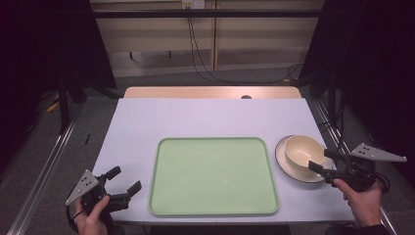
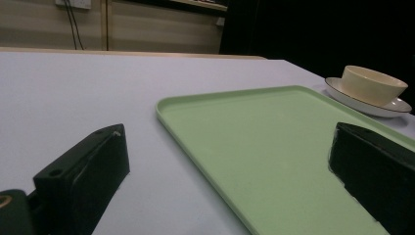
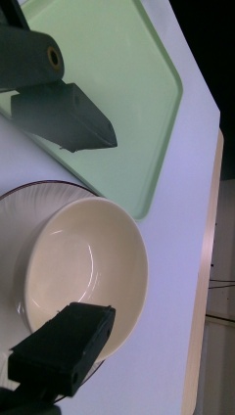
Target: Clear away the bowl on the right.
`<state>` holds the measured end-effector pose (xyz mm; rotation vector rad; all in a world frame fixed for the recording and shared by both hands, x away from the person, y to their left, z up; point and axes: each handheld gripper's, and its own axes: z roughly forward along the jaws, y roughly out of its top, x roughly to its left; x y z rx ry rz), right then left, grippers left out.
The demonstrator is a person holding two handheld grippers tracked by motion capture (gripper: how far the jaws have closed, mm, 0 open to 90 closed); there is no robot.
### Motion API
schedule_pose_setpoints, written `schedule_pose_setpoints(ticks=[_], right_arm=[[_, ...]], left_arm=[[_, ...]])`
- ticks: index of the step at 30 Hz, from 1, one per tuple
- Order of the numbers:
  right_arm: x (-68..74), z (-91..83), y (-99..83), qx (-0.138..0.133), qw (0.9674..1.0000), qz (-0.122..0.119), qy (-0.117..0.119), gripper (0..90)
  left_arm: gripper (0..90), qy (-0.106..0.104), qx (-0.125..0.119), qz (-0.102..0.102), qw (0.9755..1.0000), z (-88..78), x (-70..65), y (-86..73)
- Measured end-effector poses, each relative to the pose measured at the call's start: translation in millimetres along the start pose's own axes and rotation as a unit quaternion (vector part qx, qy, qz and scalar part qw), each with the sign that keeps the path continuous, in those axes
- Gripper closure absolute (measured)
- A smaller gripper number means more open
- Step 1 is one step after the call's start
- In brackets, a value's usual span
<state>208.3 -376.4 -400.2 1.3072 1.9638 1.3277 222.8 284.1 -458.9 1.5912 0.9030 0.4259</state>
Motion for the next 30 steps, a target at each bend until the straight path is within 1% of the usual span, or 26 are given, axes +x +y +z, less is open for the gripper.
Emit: schedule_pose_setpoints(ticks=[1, 2, 3, 4, 7, 9, 10, 11, 13, 15, 17, 18, 19, 20, 21, 22, 23, 24, 25, 26, 28, 29, 30], right_arm=[[-1.4, 0.3, 1.9, 0.003, 1.0, -0.001, -0.004, 18.8], [-4.9, 0.6, 5.2, 0.002, 1.0, 0.0, -0.004, 21.2], [-4.9, 0.6, 5.2, 0.002, 1.0, 0.0, -0.004, 21.2], [-7.8, 1.1, 8.2, 0.007, 0.9999, -0.004, -0.009, 21.5], [-14.4, 3.1, 12.8, 0.023, 0.9996, -0.006, -0.012, 22.7], [-16.6, 4.0, 14.3, 0.026, 0.9995, -0.007, -0.015, 22.8], [-18.3, 4.8, 15.7, 0.028, 0.9995, -0.006, -0.015, 24.8], [-19.4, 5.3, 17.6, 0.034, 0.9993, 0.0, -0.018, 26.0], [-21.7, 7.5, 21.1, 0.039, 0.9991, -0.002, -0.018, 26.0], [-25.2, 10.2, 23.9, 0.044, 0.9987, -0.004, -0.026, 26.0], [-30.9, 13.1, 26.9, 0.053, 0.9983, 0.001, -0.022, 26.1], [-35.5, 15.7, 30.2, 0.065, 0.9977, 0.001, -0.022, 26.5], [-35.5, 15.7, 30.2, 0.065, 0.9977, 0.001, -0.022, 26.5], [-39.8, 19.0, 33.3, 0.077, 0.9967, 0.0, -0.026, 26.5], [-39.8, 19.0, 33.3, 0.077, 0.9967, 0.0, -0.026, 26.5], [-44.0, 22.4, 34.4, 0.069, 0.9973, 0.008, -0.023, 25.8], [-44.0, 22.4, 34.4, 0.069, 0.9973, 0.008, -0.023, 25.8], [-46.0, 25.4, 35.0, 0.079, 0.9966, 0.011, -0.019, 24.7], [-46.9, 28.9, 35.4, 0.087, 0.9958, 0.006, -0.028, 25.0], [-49.6, 32.7, 35.5, 0.094, 0.995, 0.009, -0.032, 25.0], [-51.1, 34.6, 35.4, 0.098, 0.9945, 0.012, -0.035, 25.1], [-54.9, 39.4, 35.0, 0.113, 0.9927, 0.016, -0.041, 25.7], [-54.9, 39.4, 35.0, 0.113, 0.9927, 0.016, -0.041, 25.7]], left_arm=[[1.5, 0.001, -0.002, -0.003, 1.0, 0.3, -0.2, -0.1], [1.5, 0.001, -0.003, -0.005, 1.0, 0.7, -0.3, 0.0], [1.5, 0.001, -0.003, -0.005, 1.0, 0.7, -0.3, 0.0], [1.5, 0.001, -0.003, -0.004, 1.0, 0.9, -0.1, 0.0], [1.5, 0.002, -0.003, -0.004, 1.0, 1.0, -0.2, 0.1], [1.5, 0.0, -0.002, -0.001, 1.0, 0.9, 0.0, 0.2], [1.5, 0.0, -0.001, 0.0, 1.0, 0.9, -0.1, 0.3], [1.5, -0.003, 0.0, 0.0, 1.0, 0.7, 0.2, 0.4], [1.5, -0.002, -0.002, -0.003, 1.0, 1.4, -0.3, 0.3], [1.5, -0.003, -0.002, -0.002, 1.0, 1.7, -0.4, 0.4], [1.5, -0.002, -0.001, -0.002, 1.0, 2.2, -0.4, 0.4], [1.5, -0.003, -0.001, -0.002, 1.0, 2.2, -0.2, 0.5], [1.5, -0.004, 0.001, 0.0, 1.0, 2.0, 0.2, 0.5], [1.5, -0.005, 0.001, 0.001, 1.0, 2.0, 0.6, 0.6], [1.5, -0.005, 0.001, 0.001, 1.0, 2.0, 0.6, 0.6], [1.6, -0.001, -0.002, -0.003, 1.0, 3.1, -0.2, 0.6], [1.6, -0.001, -0.002, -0.003, 1.0, 3.1, -0.2, 0.6], [1.6, -0.003, -0.003, -0.004, 1.0, 3.6, -0.4, 0.6], [1.6, -0.002, -0.002, -0.003, 1.0, 3.6, -0.4, 0.7], [1.5, -0.003, 0.0, -0.001, 1.0, 3.7, -0.1, 0.7], [1.5, -0.003, 0.0, -0.001, 1.0, 3.7, -0.1, 0.8], [1.6, -0.003, 0.001, -0.001, 1.0, 3.8, 0.0, 0.8], [1.6, -0.003, -0.001, -0.004, 1.0, 4.3, -0.3, 0.8]])
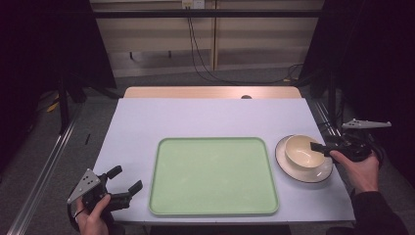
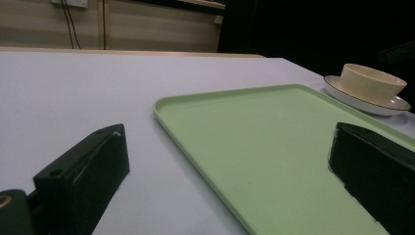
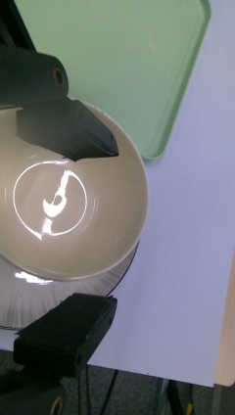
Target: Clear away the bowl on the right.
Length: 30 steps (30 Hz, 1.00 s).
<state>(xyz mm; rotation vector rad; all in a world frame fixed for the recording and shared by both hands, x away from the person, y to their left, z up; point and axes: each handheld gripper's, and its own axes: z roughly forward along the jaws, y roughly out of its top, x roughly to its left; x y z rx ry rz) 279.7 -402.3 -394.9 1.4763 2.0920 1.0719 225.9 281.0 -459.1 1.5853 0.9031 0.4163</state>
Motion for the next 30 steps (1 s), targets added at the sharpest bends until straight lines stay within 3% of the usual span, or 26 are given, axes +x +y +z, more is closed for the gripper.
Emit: schedule_pose_setpoints(ticks=[2, 4, 9, 10, 13, 18, 23, 24, 30], right_arm=[[-5.9, 8.2, 2.4, 0.024, 0.9997, 0.003, 0.005, 31.5], [-7.0, 10.0, 3.5, 0.033, 0.9994, 0.008, 0.007, 31.4], [-11.1, 19.7, 3.8, 0.042, 0.9989, 0.006, -0.021, 40.2], [-14.9, 24.7, 1.9, 0.066, 0.9975, 0.015, -0.019, 41.8], [-18.8, 27.6, -1.6, 0.069, 0.997, 0.018, -0.03, 46.1], [-24.4, 37.2, -4.2, 0.111, 0.9927, 0.036, -0.03, 50.5], [-24.6, 42.9, -4.6, 0.125, 0.9907, 0.04, -0.035, 57.9], [-23.9, 44.5, -5.2, 0.133, 0.9894, 0.04, -0.044, 63.0], [-24.8, 45.8, -8.1, 0.135, 0.9891, 0.042, -0.039, 70.0]], left_arm=[[1.5, -0.003, 0.001, 0.002, 1.0, 0.5, -0.2, 0.1], [1.5, -0.003, 0.001, 0.001, 1.0, 0.6, -0.1, 0.1], [1.6, -0.004, 0.002, 0.003, 1.0, 0.5, 0.2, 0.1], [1.5, -0.008, 0.004, 0.003, 1.0, 0.5, 0.4, 0.1], [1.5, -0.005, 0.003, 0.001, 1.0, 0.6, 0.7, 0.0], [1.5, -0.004, 0.005, 0.002, 1.0, 1.3, -0.1, 0.0], [1.5, -0.004, 0.007, 0.005, 1.0, 0.7, 0.3, 0.0], [1.6, -0.008, 0.008, 0.005, 0.9999, 0.4, 0.5, 0.0], [1.5, -0.004, 0.007, 0.001, 1.0, 1.2, 0.0, -0.1]])
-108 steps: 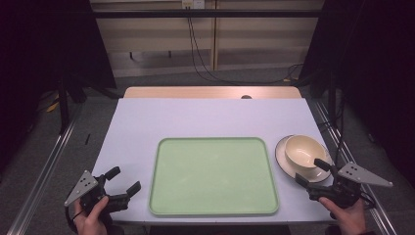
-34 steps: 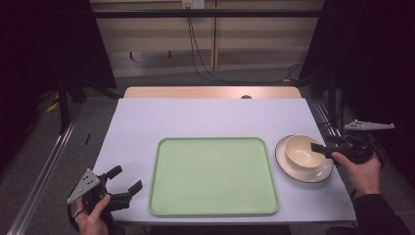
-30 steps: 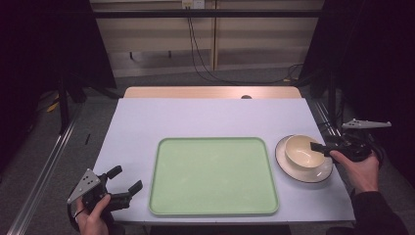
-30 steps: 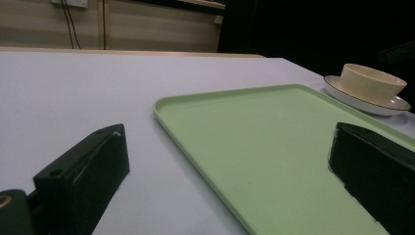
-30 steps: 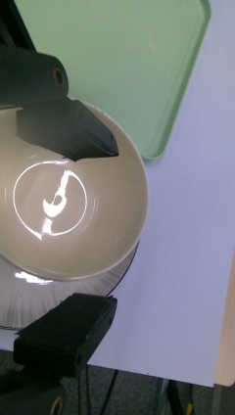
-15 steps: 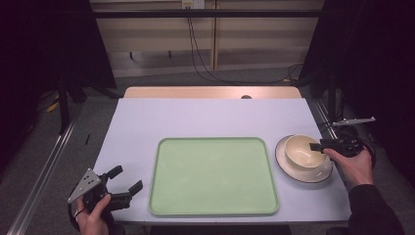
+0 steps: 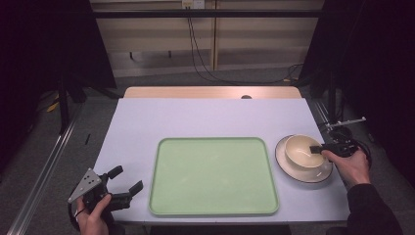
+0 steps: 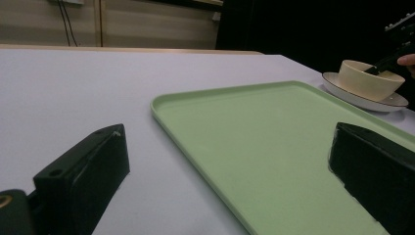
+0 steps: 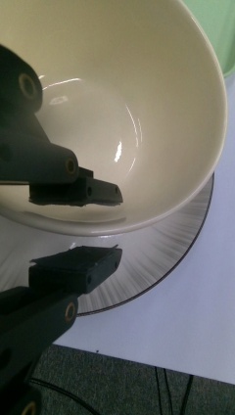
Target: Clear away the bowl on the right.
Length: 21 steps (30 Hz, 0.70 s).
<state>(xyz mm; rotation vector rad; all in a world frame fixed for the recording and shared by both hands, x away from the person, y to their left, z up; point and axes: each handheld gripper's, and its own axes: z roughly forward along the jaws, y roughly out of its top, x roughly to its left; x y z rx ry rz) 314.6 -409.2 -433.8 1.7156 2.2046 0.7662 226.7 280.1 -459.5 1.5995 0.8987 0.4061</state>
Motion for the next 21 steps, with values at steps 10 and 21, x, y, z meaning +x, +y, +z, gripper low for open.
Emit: schedule_pose_setpoints(ticks=[10, 21], right_arm=[[-1.0, 5.8, -1.0, 0.023, 0.9994, 0.011, 0.024, 82.9], [-2.2, 6.2, -0.1, 0.025, 0.9987, 0.031, 0.032, 84.3]], left_arm=[[1.5, 0.0, 0.001, 0.0, 1.0, 0.1, 0.1, 0.0], [1.5, 0.0, 0.001, 0.002, 1.0, 0.2, 0.0, 0.1]])
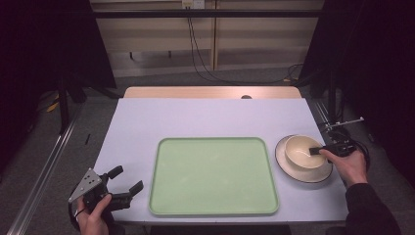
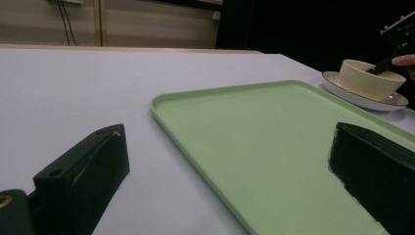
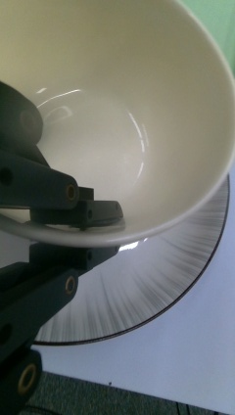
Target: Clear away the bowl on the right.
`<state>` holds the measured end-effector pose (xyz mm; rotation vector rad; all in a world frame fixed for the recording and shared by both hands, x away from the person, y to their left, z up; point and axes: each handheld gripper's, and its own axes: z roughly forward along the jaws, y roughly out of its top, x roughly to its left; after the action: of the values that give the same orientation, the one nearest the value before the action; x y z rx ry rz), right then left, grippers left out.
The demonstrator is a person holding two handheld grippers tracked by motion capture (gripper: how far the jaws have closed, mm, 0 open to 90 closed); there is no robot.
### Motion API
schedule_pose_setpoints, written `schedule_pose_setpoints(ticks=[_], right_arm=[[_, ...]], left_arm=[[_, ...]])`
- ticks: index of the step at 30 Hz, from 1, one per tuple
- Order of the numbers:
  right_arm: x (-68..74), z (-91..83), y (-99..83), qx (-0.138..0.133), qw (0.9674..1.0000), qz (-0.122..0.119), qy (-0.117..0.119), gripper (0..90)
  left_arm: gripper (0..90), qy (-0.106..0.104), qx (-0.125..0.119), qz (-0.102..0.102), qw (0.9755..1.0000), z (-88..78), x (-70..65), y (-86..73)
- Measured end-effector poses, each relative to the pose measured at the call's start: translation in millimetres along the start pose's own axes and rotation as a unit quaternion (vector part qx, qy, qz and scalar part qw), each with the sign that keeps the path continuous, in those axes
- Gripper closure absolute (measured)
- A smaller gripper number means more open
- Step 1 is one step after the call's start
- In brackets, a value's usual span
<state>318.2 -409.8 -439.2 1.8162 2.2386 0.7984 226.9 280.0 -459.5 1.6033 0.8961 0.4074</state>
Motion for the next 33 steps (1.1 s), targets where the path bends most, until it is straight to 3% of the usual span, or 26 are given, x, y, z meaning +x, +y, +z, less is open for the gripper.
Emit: schedule_pose_setpoints(ticks=[14, 17, 33], right_arm=[[-0.1, -2.7, -0.1, -0.01, 0.9999, 0.007, 0.011, 84.4], [-2.0, -3.7, -1.7, -0.014, 0.9994, 0.007, 0.029, 84.2], [-4.6, -8.7, -3.5, -0.027, 0.9991, 0.009, 0.033, 84.0]], left_arm=[[1.5, 0.0, -0.001, -0.001, 1.0, -0.2, 0.0, -0.1], [1.5, 0.002, -0.001, -0.002, 1.0, -0.2, -0.1, -0.1], [1.5, 0.001, -0.003, -0.002, 1.0, -0.4, -0.1, 0.0]])
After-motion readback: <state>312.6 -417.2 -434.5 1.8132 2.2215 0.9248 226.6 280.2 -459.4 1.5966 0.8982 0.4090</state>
